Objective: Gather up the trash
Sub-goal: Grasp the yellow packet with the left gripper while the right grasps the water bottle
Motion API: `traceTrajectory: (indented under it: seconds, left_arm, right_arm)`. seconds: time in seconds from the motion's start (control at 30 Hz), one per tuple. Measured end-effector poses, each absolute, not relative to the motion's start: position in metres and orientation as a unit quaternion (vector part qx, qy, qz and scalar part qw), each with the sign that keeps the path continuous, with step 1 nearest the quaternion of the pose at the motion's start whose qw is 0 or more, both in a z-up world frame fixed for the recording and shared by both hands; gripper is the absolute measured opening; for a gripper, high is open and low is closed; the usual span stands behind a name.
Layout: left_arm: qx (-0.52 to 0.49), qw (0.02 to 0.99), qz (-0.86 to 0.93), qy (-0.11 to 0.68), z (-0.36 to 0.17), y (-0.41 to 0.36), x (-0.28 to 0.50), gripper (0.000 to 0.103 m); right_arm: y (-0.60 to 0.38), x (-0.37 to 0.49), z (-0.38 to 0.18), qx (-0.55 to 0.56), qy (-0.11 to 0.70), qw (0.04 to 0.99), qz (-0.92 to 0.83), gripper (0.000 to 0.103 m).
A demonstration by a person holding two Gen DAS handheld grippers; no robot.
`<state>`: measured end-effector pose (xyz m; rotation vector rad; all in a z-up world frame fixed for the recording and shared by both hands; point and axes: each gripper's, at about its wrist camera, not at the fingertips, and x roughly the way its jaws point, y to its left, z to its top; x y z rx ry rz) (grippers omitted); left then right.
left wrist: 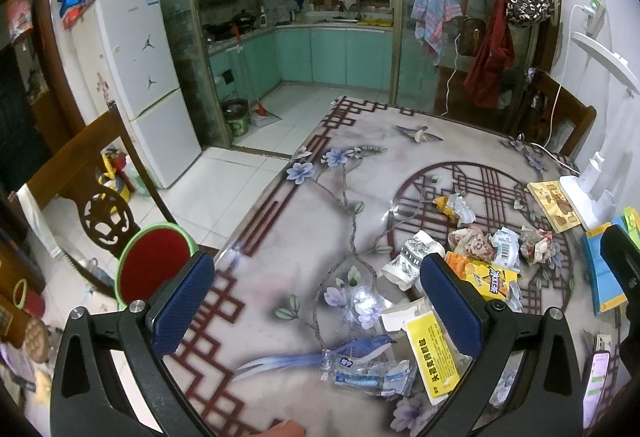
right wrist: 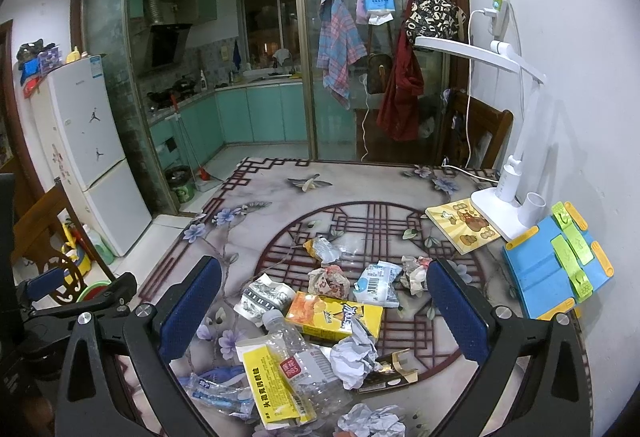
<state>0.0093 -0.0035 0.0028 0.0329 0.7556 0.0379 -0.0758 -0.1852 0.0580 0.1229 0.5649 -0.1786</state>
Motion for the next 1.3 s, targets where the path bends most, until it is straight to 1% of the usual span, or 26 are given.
traceTrajectory:
  seconds: [0.33,0.47,0.57,0.63,0.73,0.83,0.93,1.0,1.13,1.17,1.23,1.27,1.3]
  left_arm:
    - [0.010,0.927,0.016,0.374,-0.001,-0.004,0.014,0.103]
    - [0.006,0.935,-0.004,0.354,0.002,-0.004,0.014,0.103]
    - [0.000,0.941,-0.035,0.338,0.001,0.000,0.018,0.103]
    - [-0.007,0.940,-0.061,0.337,-0.004,0.006,0.020,0.103]
    - [-0.008,0.925,-0.071,0.373,-0.025,0.015,0.027,0.103]
    - [0.013,0.917,-0.047,0.396,-0.049,0.022,0.027,0.103]
    - [0.024,0.910,-0.044,0.412,-0.065,0.025,0.025,0.103]
    - [0.019,0.902,-0.060,0.427,-0.073,0.028,0.026,0.103]
    - [0.000,0.881,-0.118,0.457,-0.087,0.024,0.026,0.103]
    - [-0.001,0.877,-0.127,0.463,-0.090,0.022,0.026,0.103]
    - [-0.005,0.866,-0.148,0.477,-0.095,0.017,0.025,0.103]
    - [-0.006,0.861,-0.158,0.483,-0.098,0.015,0.025,0.103]
    - [-0.005,0.856,-0.167,0.488,-0.100,0.014,0.024,0.103]
  right_arm:
    - [-0.195,-0.073,0.049,0.069,0.284,0.953,-0.082,0.103]
    - [-0.201,-0.068,0.044,0.062,0.291,0.952,-0.071,0.103]
    - [-0.207,-0.062,0.037,0.083,0.307,0.948,-0.027,0.103]
    - [-0.210,-0.056,0.027,0.117,0.331,0.936,0.024,0.103]
    - [-0.209,-0.052,-0.002,0.158,0.390,0.905,0.060,0.103]
    - [-0.197,-0.052,-0.027,0.139,0.431,0.889,0.062,0.103]
    - [-0.196,-0.048,-0.052,0.132,0.464,0.875,0.027,0.103]
    - [-0.201,-0.037,-0.068,0.135,0.492,0.859,0.036,0.103]
    - [-0.199,-0.015,-0.092,0.091,0.545,0.830,0.078,0.102]
    - [-0.196,-0.012,-0.099,0.085,0.556,0.821,0.096,0.100]
    - [-0.192,-0.004,-0.112,0.072,0.575,0.808,0.107,0.090]
    - [-0.191,-0.001,-0.119,0.068,0.582,0.804,0.101,0.079]
    - [-0.193,0.004,-0.127,0.070,0.591,0.798,0.094,0.069]
